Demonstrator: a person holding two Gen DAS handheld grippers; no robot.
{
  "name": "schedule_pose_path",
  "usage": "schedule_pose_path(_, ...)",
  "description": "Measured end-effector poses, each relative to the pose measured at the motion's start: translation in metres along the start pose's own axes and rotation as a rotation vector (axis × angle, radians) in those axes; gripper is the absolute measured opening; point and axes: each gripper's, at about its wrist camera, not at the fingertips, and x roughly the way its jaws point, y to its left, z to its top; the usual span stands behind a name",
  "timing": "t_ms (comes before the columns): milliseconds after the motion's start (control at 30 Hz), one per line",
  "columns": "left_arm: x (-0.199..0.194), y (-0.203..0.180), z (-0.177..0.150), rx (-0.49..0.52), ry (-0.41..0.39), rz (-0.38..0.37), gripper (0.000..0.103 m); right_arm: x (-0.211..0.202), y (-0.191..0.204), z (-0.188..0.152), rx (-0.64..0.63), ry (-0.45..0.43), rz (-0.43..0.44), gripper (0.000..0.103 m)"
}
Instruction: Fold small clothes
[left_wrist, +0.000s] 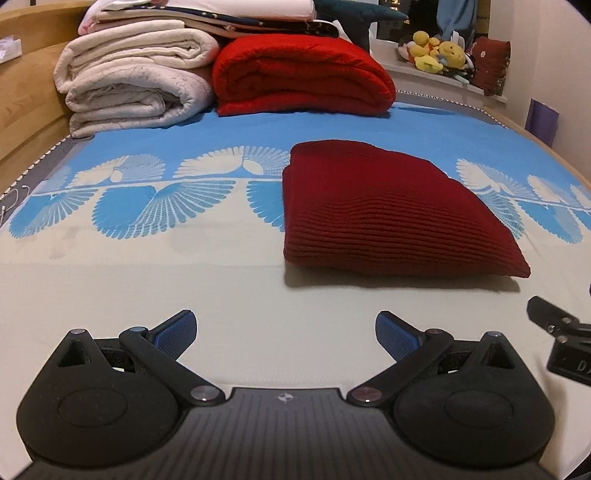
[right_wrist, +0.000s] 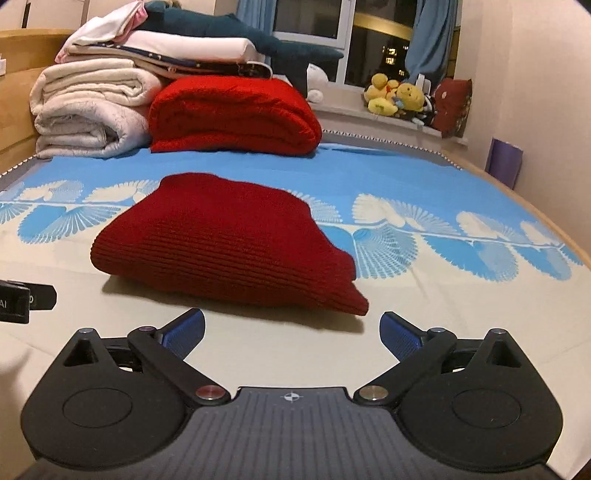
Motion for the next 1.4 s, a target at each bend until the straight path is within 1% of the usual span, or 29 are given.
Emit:
schedule_pose_path(233,0.003,-0.001,0.005,0.0,-0.003,-0.002,0.103,0.01,0.001,-0.004,-0.029,0.03,-0.005,0.1)
schedule_pose_path(433,0.005,-0.007,0.001,0.023,0.005,0.011,0.103,0.012,-0.004,-0.004,0.006,0.055,0.019,0.1)
schedule_pose_path(1400,0.009,-0.018,-0.002,0.05,0.004,0.011,0.103,0.011,-0.004,-0.008,-0.027,0.062,0.036,0.1)
